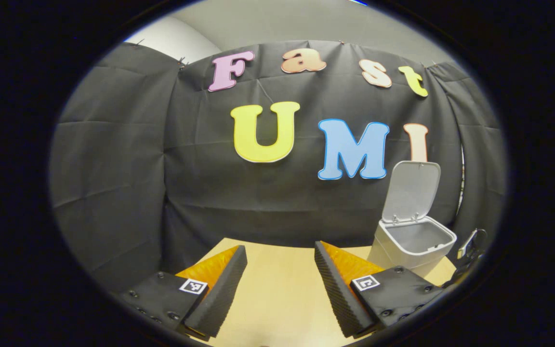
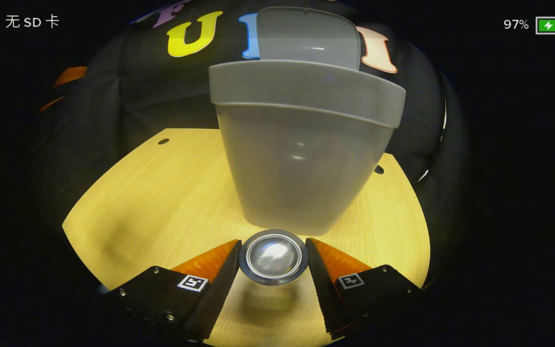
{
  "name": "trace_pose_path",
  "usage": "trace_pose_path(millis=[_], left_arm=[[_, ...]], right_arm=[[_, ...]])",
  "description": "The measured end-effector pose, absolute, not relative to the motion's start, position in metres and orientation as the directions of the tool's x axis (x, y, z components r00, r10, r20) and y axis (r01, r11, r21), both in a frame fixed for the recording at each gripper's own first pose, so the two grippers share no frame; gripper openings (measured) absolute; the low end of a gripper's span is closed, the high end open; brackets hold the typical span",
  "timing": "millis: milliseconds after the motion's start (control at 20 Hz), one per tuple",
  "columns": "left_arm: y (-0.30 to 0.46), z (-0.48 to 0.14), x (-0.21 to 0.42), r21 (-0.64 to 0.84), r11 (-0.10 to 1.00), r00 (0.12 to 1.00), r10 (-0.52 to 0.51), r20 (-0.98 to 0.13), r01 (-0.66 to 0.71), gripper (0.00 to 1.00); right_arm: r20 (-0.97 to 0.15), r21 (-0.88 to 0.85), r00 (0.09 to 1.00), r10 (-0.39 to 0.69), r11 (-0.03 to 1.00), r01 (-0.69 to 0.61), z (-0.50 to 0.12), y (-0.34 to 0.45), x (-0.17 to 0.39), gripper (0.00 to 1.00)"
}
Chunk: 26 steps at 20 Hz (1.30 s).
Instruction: Press the lid of the desktop garbage bin to open it, pick up the crumpled paper on the desktop and throw it into the bin, then pick up the pop can on the desktop and drop it into the bin, and finally close the garbage bin lid.
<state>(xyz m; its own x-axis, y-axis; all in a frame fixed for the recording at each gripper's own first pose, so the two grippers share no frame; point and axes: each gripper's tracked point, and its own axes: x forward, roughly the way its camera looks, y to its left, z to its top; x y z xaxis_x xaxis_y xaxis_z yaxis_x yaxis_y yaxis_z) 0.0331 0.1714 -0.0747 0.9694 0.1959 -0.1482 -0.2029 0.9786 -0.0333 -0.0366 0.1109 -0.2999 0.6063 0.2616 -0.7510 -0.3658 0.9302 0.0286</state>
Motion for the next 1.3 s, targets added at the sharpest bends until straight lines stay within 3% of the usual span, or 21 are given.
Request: trace_pose_path(millis=[50,450,900,1300], left_arm=[[0.170,-0.076,0.034,-0.036,0.979,0.970,0.192,-0.149,-0.200,0.93],[0.167,-0.081,0.036,-0.050,0.980,0.971,0.184,-0.155,-0.194,0.96],[0.174,-0.080,0.032,-0.048,0.977,0.968,0.200,-0.151,-0.209,0.96],[0.177,-0.076,0.031,-0.051,0.975,0.967,0.207,-0.148,-0.216,0.96]], right_arm=[[-0.742,0.033,0.611,0.274,0.926,-0.376,-0.292,0.116,-0.037,0.83],[-0.652,0.096,0.639,0.407,0.881,-0.464,-0.228,0.166,-0.034,0.83],[-0.428,0.143,0.713,0.556,0.820,-0.554,-0.107,0.219,-0.008,0.82],[-0.245,0.123,0.792,0.559,0.829,-0.546,-0.025,0.220,0.032,0.82]])
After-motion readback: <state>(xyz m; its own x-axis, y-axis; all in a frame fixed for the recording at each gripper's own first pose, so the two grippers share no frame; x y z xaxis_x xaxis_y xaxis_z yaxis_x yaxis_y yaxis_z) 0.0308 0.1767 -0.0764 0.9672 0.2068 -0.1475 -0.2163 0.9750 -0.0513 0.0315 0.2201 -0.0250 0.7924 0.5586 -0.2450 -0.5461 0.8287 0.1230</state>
